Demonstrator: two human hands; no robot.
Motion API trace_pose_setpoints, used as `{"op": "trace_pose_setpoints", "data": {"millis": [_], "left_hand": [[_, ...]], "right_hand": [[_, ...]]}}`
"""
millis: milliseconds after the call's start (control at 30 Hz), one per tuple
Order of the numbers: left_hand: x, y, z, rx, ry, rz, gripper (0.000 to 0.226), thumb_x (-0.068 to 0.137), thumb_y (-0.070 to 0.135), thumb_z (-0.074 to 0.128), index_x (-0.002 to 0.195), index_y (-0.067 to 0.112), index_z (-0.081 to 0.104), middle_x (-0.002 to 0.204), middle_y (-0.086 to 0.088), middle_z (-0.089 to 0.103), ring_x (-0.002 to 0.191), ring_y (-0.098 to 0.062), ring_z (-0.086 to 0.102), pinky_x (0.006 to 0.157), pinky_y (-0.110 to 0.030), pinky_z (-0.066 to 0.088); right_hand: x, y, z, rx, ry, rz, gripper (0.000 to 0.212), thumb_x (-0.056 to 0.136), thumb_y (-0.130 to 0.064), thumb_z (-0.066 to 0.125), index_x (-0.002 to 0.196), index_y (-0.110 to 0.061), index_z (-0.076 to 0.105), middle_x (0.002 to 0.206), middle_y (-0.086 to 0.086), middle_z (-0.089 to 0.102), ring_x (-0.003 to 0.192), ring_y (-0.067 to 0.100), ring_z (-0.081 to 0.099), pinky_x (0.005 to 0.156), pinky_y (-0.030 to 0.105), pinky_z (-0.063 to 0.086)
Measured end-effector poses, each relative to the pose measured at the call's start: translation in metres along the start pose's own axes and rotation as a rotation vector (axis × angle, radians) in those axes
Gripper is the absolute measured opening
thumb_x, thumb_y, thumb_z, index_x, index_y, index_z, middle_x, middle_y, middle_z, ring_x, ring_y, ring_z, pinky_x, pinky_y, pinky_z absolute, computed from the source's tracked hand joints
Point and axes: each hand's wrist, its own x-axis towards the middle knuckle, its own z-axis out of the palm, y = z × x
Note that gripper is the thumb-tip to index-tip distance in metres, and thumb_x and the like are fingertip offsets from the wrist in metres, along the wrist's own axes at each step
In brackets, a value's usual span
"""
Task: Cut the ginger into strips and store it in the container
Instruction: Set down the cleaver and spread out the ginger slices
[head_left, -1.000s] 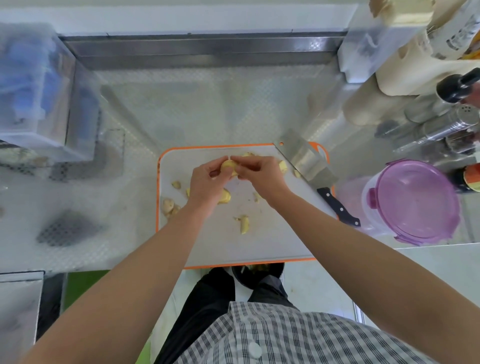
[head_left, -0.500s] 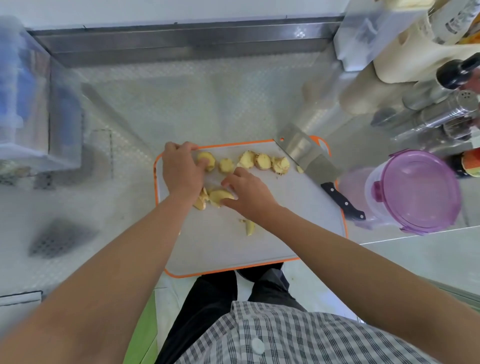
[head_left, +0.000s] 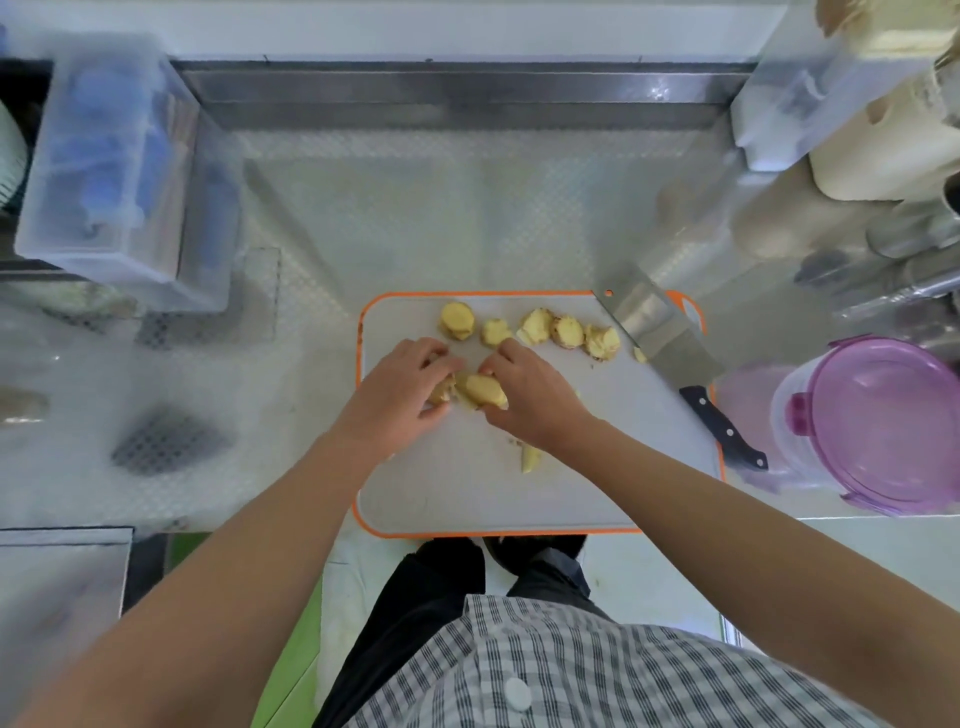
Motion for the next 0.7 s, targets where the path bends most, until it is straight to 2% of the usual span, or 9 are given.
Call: {"op": "trace_pose_setpoints", "data": {"millis": [67, 133, 233, 300, 433, 533, 600, 667, 700], "left_hand": [[0.005, 0.005, 0.001, 0.024, 0.000, -0.003, 0.045, 0.072, 0.015, 0.076, 0.115, 0.011, 0.065, 0.098, -0.013, 0.057, 0.088, -0.032, 0.056, 0.073, -0.041, 0.051], [0.008, 0.009, 0.002, 0.040, -0.002, -0.028, 0.042, 0.069, 0.014, 0.078, 0.109, 0.011, 0.066, 0.091, -0.013, 0.054, 0.084, -0.032, 0.055, 0.066, -0.043, 0.052], [0.006, 0.012, 0.005, 0.041, 0.020, -0.087, 0.033, 0.069, 0.013, 0.077, 0.100, 0.009, 0.064, 0.090, -0.014, 0.053, 0.083, -0.034, 0.055, 0.062, -0.044, 0.052], [0.004, 0.015, 0.004, 0.031, 0.023, -0.114, 0.028, 0.071, 0.013, 0.076, 0.096, 0.009, 0.064, 0.089, -0.014, 0.052, 0.083, -0.034, 0.054, 0.061, -0.041, 0.050], [0.004, 0.013, 0.004, 0.045, 0.033, -0.115, 0.027, 0.070, 0.018, 0.075, 0.093, 0.011, 0.063, 0.089, -0.012, 0.051, 0.083, -0.032, 0.054, 0.062, -0.040, 0.050], [0.004, 0.010, 0.003, 0.027, 0.104, -0.132, 0.033, 0.074, 0.038, 0.062, 0.097, 0.014, 0.066, 0.092, -0.008, 0.053, 0.085, -0.028, 0.054, 0.072, -0.042, 0.049], [0.007, 0.015, 0.001, -0.125, 0.177, -0.196, 0.040, 0.080, 0.043, 0.055, 0.107, 0.017, 0.066, 0.096, -0.004, 0.054, 0.090, -0.021, 0.051, 0.080, -0.033, 0.045], [0.013, 0.024, -0.006, -0.402, 0.177, -0.314, 0.036, 0.083, 0.041, 0.061, 0.111, 0.019, 0.067, 0.092, 0.003, 0.057, 0.080, -0.010, 0.050, 0.074, -0.020, 0.041], [0.017, 0.027, -0.008, -0.510, 0.147, -0.362, 0.032, 0.082, 0.036, 0.067, 0.108, 0.018, 0.069, 0.085, 0.006, 0.060, 0.071, -0.007, 0.050, 0.068, -0.018, 0.040]], "right_hand": [[0.000, 0.000, 0.002, -0.006, 0.009, -0.008, 0.038, 0.076, -0.020, 0.072, 0.109, -0.008, 0.058, 0.108, 0.009, 0.049, 0.099, 0.027, 0.052, 0.070, 0.039, 0.047], [0.001, 0.000, 0.003, -0.001, 0.012, -0.004, 0.038, 0.076, -0.021, 0.073, 0.107, -0.007, 0.058, 0.107, 0.009, 0.049, 0.096, 0.027, 0.053, 0.070, 0.040, 0.048], [0.000, 0.001, 0.006, 0.022, 0.004, 0.028, 0.039, 0.076, -0.024, 0.073, 0.106, -0.006, 0.057, 0.107, 0.009, 0.049, 0.091, 0.028, 0.054, 0.071, 0.042, 0.049], [-0.002, 0.002, 0.007, 0.040, -0.006, 0.053, 0.041, 0.077, -0.026, 0.073, 0.108, -0.007, 0.055, 0.109, 0.009, 0.049, 0.089, 0.027, 0.054, 0.072, 0.038, 0.047], [-0.004, 0.002, 0.003, 0.176, -0.031, 0.133, 0.039, 0.076, -0.026, 0.076, 0.103, -0.010, 0.052, 0.101, 0.005, 0.052, 0.082, 0.020, 0.049, 0.068, 0.028, 0.037], [-0.005, 0.006, -0.003, 0.367, 0.024, 0.264, 0.035, 0.072, -0.021, 0.079, 0.094, -0.013, 0.053, 0.083, -0.001, 0.056, 0.073, 0.016, 0.050, 0.061, 0.027, 0.038], [-0.005, 0.008, -0.008, 0.448, 0.060, 0.276, 0.032, 0.071, -0.018, 0.080, 0.089, -0.014, 0.054, 0.076, -0.005, 0.054, 0.066, 0.012, 0.048, 0.057, 0.021, 0.038], [-0.002, 0.004, -0.014, 0.529, 0.063, 0.255, 0.032, 0.070, -0.016, 0.081, 0.086, -0.015, 0.054, 0.073, -0.009, 0.052, 0.061, 0.007, 0.046, 0.056, 0.017, 0.037], [0.000, 0.002, -0.017, 0.564, 0.060, 0.245, 0.032, 0.069, -0.015, 0.082, 0.086, -0.015, 0.054, 0.072, -0.009, 0.052, 0.060, 0.006, 0.046, 0.056, 0.016, 0.037]]}}
